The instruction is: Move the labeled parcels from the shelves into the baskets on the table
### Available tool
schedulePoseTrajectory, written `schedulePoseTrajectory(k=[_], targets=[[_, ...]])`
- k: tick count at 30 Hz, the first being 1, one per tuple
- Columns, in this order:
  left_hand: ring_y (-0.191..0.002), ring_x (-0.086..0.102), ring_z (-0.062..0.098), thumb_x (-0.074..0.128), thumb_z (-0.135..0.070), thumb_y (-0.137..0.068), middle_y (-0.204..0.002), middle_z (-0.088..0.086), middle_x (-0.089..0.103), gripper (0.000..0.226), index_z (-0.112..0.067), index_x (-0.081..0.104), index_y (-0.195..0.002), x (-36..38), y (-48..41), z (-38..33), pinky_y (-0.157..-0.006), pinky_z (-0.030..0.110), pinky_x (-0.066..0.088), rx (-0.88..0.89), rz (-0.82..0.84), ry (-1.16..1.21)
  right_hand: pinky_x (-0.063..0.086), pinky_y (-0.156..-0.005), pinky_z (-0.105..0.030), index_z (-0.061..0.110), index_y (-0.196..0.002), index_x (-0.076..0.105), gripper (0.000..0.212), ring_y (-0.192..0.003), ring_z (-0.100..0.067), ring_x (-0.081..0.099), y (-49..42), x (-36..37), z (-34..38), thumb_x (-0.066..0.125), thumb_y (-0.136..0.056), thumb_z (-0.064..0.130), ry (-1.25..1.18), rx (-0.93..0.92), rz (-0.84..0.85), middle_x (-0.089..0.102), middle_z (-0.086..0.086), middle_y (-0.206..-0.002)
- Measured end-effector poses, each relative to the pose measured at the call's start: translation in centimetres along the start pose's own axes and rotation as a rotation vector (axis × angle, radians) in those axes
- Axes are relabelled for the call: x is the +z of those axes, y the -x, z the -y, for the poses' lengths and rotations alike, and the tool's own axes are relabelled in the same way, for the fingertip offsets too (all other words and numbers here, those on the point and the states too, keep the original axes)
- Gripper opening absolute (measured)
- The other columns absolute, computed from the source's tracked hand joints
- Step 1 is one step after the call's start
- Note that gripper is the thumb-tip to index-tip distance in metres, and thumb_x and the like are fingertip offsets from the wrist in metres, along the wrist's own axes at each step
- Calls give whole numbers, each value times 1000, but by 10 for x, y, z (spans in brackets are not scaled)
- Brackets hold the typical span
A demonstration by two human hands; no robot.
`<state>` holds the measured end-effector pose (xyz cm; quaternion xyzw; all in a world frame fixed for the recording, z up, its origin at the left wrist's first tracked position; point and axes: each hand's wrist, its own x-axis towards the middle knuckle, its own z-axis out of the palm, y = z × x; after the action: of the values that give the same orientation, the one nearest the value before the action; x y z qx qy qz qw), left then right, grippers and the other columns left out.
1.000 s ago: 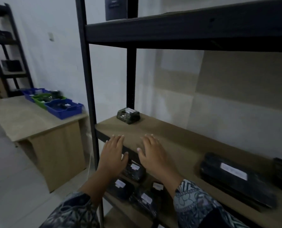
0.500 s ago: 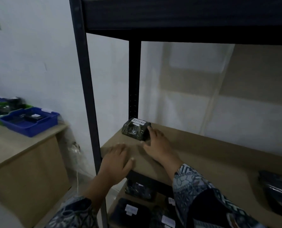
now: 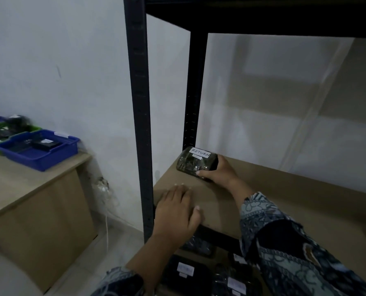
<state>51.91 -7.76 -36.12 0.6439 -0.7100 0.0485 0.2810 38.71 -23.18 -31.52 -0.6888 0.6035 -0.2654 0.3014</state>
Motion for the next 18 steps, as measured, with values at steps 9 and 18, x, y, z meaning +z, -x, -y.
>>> schedulePoseTrajectory(k=[9, 18], targets=[[-113, 53, 32, 38, -40, -84, -119, 15, 60, 52, -6, 61, -115, 3, 0, 0, -96, 42, 43, -5, -24, -10, 37, -94, -25, 18, -135, 31, 97, -118, -17, 46, 27, -12, -2, 89, -57, 28, -53, -179, -123, 44, -1, -132], [-109, 57, 32, 37, -38, -84, -116, 16, 63, 51, -4, 62, -114, 3, 2, -3, -94, 44, 45, 2, -50, 3, 34, -88, -17, 18, -131, 40, 91, -112, -16, 44, 75, -37, -18, 87, -53, 11, -30, -243, -277, 37, 0, -118]])
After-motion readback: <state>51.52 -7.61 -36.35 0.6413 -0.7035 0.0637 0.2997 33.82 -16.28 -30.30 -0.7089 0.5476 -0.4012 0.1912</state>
